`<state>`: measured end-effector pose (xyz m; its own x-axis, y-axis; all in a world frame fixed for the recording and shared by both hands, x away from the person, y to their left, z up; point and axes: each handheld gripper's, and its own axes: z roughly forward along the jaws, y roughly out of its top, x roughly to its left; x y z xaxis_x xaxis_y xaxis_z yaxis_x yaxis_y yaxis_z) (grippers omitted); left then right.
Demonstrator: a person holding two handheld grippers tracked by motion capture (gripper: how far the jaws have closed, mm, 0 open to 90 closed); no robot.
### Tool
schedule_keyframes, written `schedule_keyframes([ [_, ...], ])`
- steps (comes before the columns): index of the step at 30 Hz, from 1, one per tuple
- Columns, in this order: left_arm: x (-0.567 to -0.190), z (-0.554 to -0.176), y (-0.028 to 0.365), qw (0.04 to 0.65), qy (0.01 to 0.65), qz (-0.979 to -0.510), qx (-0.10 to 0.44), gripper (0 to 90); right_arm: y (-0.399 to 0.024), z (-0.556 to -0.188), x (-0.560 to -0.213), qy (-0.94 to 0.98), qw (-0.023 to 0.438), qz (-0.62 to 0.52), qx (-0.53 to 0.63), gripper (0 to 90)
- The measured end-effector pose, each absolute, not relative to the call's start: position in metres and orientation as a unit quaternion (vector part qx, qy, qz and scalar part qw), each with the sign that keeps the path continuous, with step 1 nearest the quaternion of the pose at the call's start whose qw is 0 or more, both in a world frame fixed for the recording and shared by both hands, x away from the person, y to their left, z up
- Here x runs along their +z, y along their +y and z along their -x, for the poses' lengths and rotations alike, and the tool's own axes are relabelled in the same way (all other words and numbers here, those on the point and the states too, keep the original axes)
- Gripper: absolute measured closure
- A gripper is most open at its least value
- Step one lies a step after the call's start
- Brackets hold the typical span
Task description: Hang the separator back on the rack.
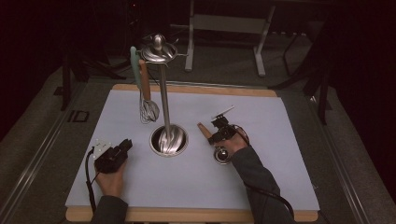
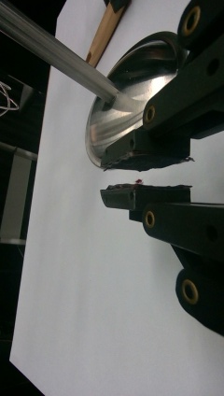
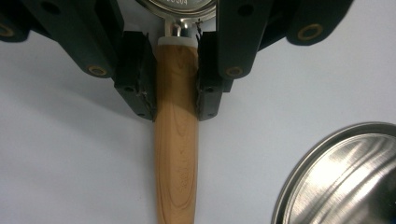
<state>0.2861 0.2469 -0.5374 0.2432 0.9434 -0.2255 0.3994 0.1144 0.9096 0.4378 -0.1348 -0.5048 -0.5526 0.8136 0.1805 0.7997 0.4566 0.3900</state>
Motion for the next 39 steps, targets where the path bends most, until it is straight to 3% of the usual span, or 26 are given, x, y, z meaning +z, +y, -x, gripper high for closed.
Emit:
schedule_keyframes([
  [13,-0.537,-0.286,0.246,0.500,0.551,-0.610,0.272,79.9,-0.155,-0.409,-0.476,0.829,0.036,-0.449,0.331,70.7],
  [30,-0.538,-0.286,0.246,0.500,0.552,-0.610,0.272,79.9,-0.148,-0.318,-0.355,0.777,0.137,-0.270,0.552,70.7],
  [39,-0.537,-0.286,0.246,0.499,0.551,-0.610,0.272,79.9,-0.137,-0.305,-0.318,0.747,0.145,-0.233,0.606,70.6],
])
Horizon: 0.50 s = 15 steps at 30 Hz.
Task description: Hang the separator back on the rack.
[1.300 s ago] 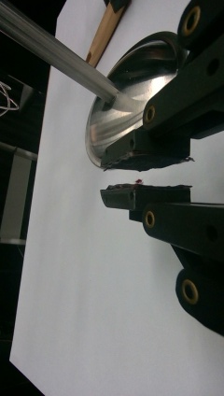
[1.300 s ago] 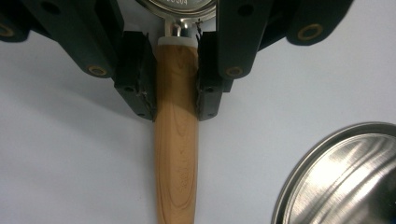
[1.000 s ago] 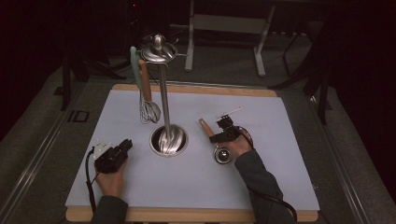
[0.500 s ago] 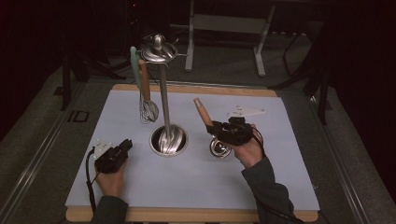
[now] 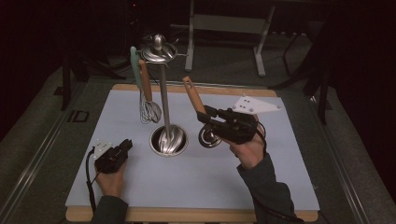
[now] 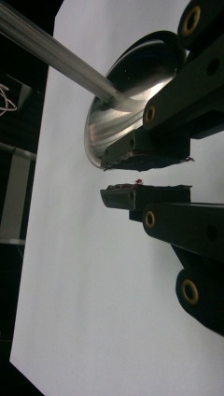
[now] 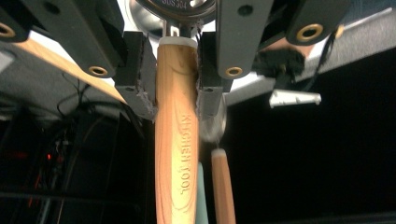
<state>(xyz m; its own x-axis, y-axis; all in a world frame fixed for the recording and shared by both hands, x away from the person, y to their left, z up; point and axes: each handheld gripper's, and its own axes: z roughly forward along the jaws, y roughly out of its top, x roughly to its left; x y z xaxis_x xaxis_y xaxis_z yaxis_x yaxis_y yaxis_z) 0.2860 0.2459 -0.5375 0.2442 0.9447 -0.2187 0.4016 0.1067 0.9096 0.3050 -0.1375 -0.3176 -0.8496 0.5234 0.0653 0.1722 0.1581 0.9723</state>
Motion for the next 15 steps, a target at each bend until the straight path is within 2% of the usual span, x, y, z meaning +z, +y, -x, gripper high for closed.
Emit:
schedule_keyframes([
  [8,-0.538,-0.287,0.247,0.502,0.552,-0.609,0.270,79.9,-0.106,-0.309,-0.289,0.727,0.150,-0.201,0.639,70.6],
  [15,-0.538,-0.287,0.247,0.502,0.552,-0.609,0.270,79.9,-0.089,-0.316,-0.291,0.734,0.177,-0.218,0.618,70.6],
])
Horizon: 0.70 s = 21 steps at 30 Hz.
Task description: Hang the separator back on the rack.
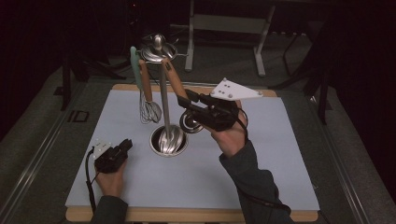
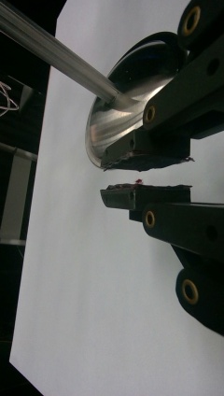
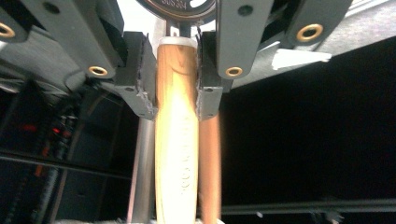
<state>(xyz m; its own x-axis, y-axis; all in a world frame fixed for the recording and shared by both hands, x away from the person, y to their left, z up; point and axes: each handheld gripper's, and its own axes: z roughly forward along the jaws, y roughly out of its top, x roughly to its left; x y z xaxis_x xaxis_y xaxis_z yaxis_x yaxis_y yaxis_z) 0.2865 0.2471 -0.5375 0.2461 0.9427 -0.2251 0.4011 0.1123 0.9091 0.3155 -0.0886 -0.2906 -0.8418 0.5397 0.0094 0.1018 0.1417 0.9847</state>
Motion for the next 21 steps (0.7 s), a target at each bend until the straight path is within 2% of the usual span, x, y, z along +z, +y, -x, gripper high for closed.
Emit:
schedule_keyframes([
  [4,-0.538,-0.287,0.247,0.502,0.552,-0.608,0.269,79.9,-0.085,-0.325,-0.299,0.741,0.170,-0.224,0.610,70.1],
  [10,-0.538,-0.287,0.247,0.502,0.552,-0.609,0.269,79.9,-0.085,-0.328,-0.304,0.750,0.162,-0.225,0.601,62.3],
  [21,-0.538,-0.287,0.247,0.501,0.552,-0.610,0.269,79.8,-0.115,-0.341,-0.328,0.778,0.158,-0.269,0.546,57.0],
])
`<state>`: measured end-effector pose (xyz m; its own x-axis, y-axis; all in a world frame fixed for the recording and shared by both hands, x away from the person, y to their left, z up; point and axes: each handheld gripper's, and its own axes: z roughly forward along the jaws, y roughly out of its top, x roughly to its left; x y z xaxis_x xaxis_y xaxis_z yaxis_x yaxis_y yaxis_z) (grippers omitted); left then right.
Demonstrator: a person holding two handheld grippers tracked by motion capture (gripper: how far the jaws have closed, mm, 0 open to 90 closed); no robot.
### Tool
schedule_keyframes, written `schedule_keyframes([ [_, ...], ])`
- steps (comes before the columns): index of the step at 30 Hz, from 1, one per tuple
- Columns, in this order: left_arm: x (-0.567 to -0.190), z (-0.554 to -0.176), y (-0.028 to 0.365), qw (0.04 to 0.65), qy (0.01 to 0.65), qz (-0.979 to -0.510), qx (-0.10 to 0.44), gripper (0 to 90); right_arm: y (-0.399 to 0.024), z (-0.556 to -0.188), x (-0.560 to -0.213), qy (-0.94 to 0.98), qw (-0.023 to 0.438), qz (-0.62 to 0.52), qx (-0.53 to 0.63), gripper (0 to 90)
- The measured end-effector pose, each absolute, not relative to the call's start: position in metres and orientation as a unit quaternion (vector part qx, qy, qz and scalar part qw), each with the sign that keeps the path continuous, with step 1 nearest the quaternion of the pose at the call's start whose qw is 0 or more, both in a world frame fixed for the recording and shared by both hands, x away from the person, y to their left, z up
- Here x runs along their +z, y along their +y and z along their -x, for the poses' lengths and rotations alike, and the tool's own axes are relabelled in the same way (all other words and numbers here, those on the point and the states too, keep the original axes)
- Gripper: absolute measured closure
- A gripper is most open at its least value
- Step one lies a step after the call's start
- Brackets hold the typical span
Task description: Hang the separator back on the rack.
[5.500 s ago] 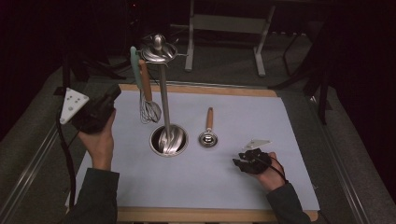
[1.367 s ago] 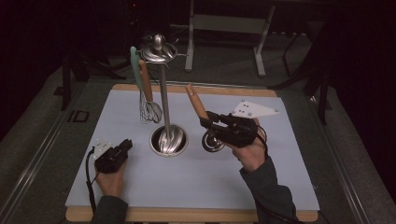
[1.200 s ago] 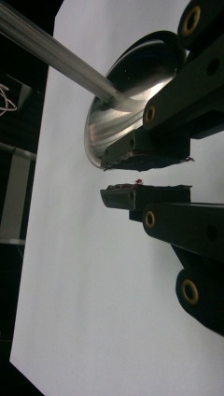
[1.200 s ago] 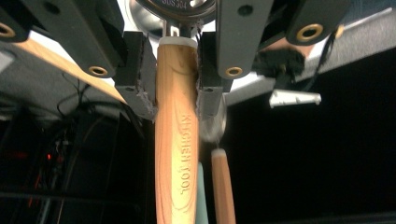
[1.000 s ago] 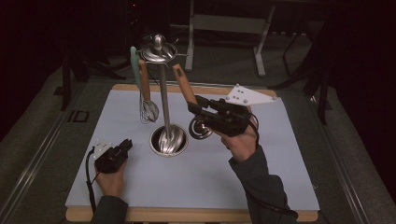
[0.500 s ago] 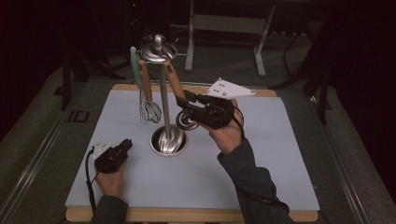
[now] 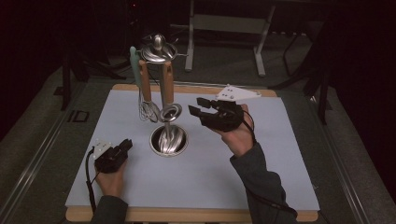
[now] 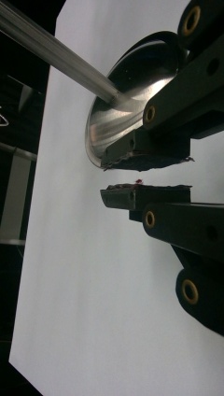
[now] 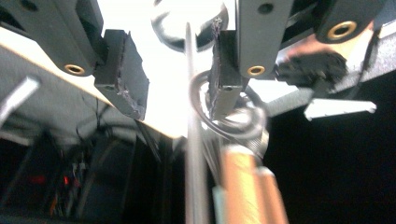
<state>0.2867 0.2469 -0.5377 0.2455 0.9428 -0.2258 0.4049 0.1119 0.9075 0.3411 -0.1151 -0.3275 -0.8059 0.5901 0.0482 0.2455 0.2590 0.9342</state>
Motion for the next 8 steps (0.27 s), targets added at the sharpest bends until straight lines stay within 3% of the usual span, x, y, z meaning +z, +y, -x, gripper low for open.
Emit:
schedule_keyframes([
  [8,-0.538,-0.287,0.247,0.499,0.554,-0.611,0.268,79.6,-0.138,-0.351,-0.355,0.794,0.146,-0.304,0.506,55.4],
])
